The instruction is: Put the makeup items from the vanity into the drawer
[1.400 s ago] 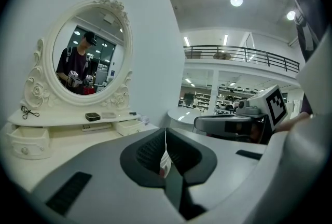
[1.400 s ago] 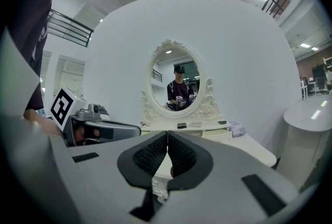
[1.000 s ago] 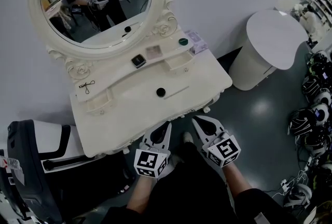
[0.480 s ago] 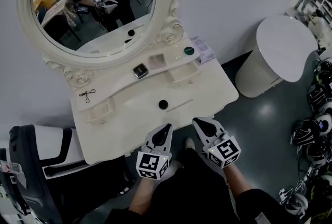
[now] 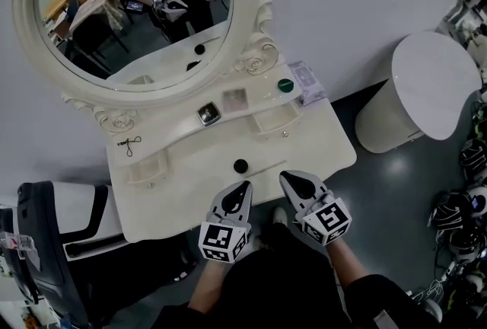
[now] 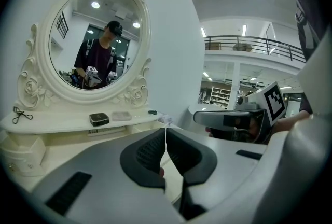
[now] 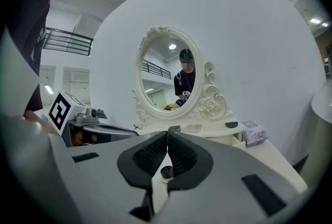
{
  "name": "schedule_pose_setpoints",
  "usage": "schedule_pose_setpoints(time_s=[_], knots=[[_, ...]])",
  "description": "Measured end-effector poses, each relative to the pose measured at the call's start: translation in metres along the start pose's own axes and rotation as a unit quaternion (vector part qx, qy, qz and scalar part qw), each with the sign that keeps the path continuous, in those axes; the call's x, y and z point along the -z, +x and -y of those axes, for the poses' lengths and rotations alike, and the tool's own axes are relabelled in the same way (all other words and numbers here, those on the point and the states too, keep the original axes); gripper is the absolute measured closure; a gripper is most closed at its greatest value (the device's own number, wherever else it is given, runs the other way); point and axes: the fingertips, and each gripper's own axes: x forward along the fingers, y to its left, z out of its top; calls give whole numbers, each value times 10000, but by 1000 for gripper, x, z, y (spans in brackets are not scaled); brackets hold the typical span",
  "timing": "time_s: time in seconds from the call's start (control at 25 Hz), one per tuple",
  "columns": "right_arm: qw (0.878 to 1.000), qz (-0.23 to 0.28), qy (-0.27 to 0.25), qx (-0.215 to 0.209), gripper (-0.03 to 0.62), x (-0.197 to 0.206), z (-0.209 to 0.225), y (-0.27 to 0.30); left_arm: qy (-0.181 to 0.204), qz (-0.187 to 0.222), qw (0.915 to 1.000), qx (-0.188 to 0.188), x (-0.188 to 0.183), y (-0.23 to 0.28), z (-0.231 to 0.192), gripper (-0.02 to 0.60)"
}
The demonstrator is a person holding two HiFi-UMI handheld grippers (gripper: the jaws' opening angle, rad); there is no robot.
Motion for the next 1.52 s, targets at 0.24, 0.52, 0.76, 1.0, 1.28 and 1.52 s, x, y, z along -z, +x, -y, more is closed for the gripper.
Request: schedule_pose_setpoints(time_s=[0.24,0.52,0.76,1.0,1.28,1.52], knots=[[9999,24,60,-105,571,-5,19,9,18,-57,9999,-124,-4,18,-5,565],[9996,27,245,-111,571,-1,30,22,69,-254,9994,-211,3,31,-17,565],[9991,-44,420,66,571,10,36,39,75,-499,9986,-138,19,43,-39,565],[9979,-15,580,294,571,13,40,51,123,-603,9981,67,21,48,-53,565],[9966,-69,702,415,571,22,42,62,224,-835,9963,8,40,57,-70,564],[9948,-162,848,545,571,37,48,64,348,-1147,9928,-45,65,74,-80,478]])
